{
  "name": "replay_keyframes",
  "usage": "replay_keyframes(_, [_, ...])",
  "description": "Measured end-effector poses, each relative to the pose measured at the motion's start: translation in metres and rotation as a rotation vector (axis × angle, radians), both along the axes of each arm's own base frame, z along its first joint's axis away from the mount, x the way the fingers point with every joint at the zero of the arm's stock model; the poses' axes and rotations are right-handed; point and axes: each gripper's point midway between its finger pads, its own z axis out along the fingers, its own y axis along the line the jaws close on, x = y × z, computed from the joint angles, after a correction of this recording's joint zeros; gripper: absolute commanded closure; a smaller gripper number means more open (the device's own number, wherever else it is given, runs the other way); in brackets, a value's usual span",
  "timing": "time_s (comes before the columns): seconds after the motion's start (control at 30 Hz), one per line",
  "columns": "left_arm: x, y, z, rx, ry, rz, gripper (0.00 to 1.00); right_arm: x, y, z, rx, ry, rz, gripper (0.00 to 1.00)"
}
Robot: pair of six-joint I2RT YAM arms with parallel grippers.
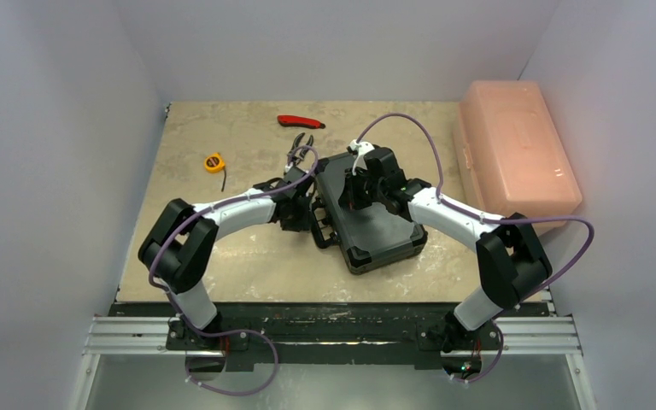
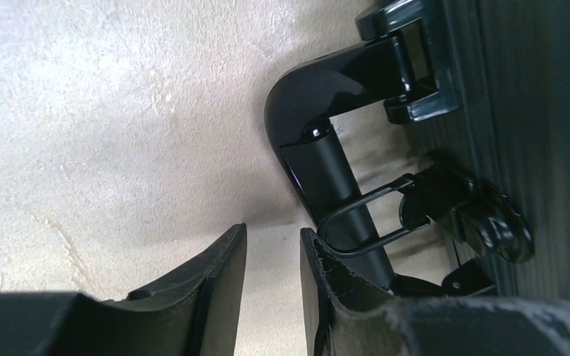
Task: Pack up texas hold em set
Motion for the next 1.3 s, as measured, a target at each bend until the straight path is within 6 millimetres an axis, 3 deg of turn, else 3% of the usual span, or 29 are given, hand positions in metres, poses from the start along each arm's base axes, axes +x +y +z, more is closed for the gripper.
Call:
replay_keyframes(0.13, [0.003,-0.001,0.013,-0.032,-0.035,0.004,0.69,0.0,0.0,0.0,0.0,0.0,0.0,1.0])
replay_keyframes(0.37, [0.011,-0.019,0.043,-0.153,-0.112,-0.017,0.69,0.0,0.0,0.0,0.0,0.001,0.0,1.0])
replay_keyframes(1.3, [0.009,-0.036,0.037,-0.223,-0.078,-0.048,0.72,-0.001,0.0,0.0,0.0,0.002,0.001,1.0])
